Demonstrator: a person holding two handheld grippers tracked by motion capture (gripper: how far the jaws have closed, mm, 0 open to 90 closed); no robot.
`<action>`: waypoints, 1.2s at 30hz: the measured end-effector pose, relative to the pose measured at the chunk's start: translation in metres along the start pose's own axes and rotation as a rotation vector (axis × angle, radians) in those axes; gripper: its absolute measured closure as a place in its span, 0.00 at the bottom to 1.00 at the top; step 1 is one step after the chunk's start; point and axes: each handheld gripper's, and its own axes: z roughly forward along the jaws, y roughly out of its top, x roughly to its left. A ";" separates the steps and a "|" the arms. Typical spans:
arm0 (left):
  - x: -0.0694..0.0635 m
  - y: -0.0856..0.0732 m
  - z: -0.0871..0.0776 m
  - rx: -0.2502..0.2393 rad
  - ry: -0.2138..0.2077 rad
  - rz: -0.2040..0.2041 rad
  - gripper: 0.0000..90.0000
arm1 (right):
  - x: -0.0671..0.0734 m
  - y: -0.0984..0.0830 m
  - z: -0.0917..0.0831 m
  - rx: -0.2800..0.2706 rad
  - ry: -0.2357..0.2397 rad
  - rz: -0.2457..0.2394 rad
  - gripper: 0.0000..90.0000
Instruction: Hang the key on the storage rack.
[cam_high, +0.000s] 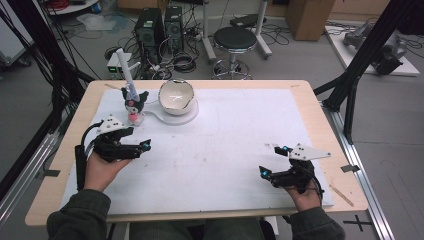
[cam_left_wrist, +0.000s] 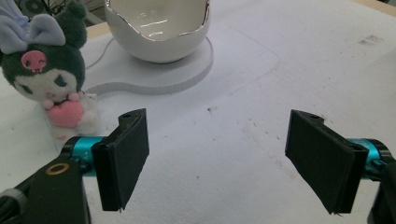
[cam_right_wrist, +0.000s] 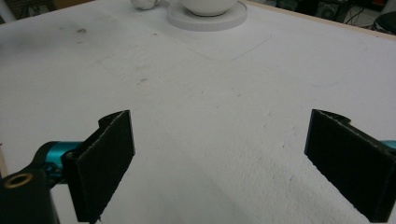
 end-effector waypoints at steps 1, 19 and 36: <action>0.000 -0.001 0.000 -0.001 0.002 0.003 0.24 | 0.000 0.000 0.000 -0.001 0.000 0.001 0.08; -0.016 -0.008 -0.006 -0.017 -0.012 0.021 0.23 | -0.001 0.000 0.001 -0.004 -0.002 -0.003 0.08; -0.023 -0.022 -0.016 -0.031 -0.024 0.021 0.23 | -0.001 -0.001 0.000 -0.003 -0.006 0.004 0.08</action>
